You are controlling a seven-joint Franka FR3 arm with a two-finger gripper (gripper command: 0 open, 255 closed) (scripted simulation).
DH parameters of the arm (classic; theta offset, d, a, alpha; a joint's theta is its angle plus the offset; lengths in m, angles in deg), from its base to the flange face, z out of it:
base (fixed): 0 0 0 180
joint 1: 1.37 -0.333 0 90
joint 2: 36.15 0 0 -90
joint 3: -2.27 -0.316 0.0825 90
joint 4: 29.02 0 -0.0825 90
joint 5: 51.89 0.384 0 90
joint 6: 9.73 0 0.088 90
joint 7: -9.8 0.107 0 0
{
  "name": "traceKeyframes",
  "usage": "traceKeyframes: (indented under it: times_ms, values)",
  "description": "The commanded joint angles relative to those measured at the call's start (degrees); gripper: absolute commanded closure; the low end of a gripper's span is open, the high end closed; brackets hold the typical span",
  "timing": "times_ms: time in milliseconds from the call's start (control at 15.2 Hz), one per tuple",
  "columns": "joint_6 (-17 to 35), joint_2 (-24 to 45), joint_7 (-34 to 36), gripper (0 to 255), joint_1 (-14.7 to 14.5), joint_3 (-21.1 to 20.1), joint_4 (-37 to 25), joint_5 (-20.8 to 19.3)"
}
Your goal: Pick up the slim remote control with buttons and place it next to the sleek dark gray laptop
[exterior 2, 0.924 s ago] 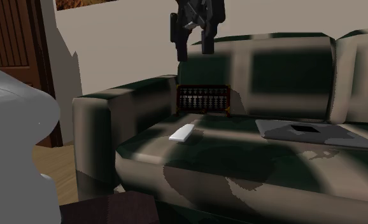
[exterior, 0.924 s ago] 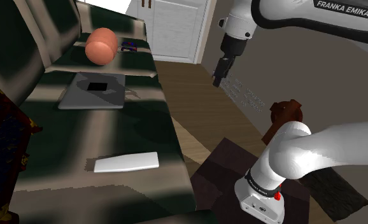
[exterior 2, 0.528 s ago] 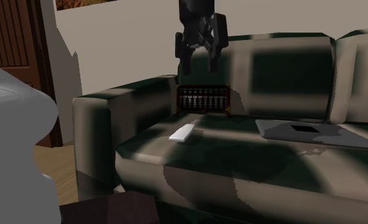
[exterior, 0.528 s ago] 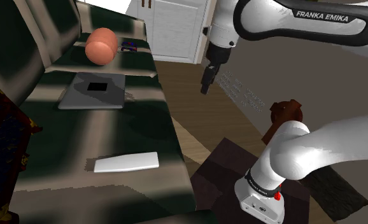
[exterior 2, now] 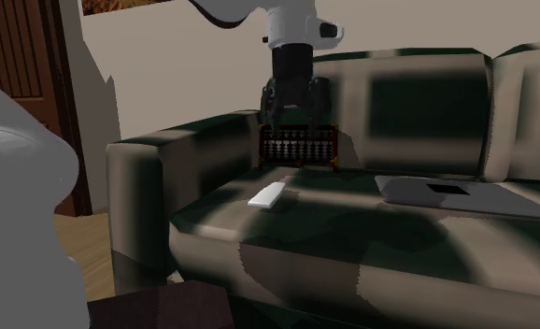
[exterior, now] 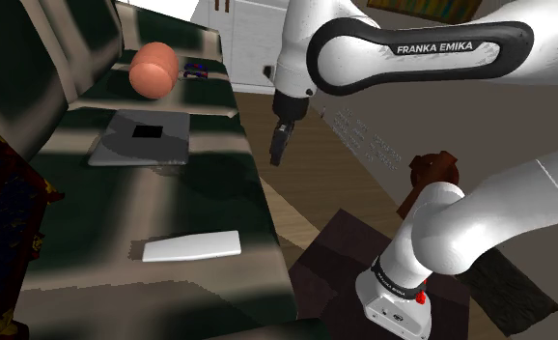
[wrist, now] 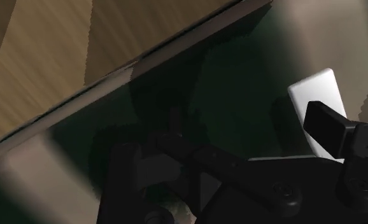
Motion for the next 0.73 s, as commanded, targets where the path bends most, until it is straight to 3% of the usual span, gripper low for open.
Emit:
traceKeyframes:
  times_ms: [0,660]
  values:
    - [2.6,3.2,-0.2,0,-1.2,-1.5,-0.6,0.4]
    - [13.2,19.0,-1.0,0,-5.8,-8.4,-5.1,-0.7]
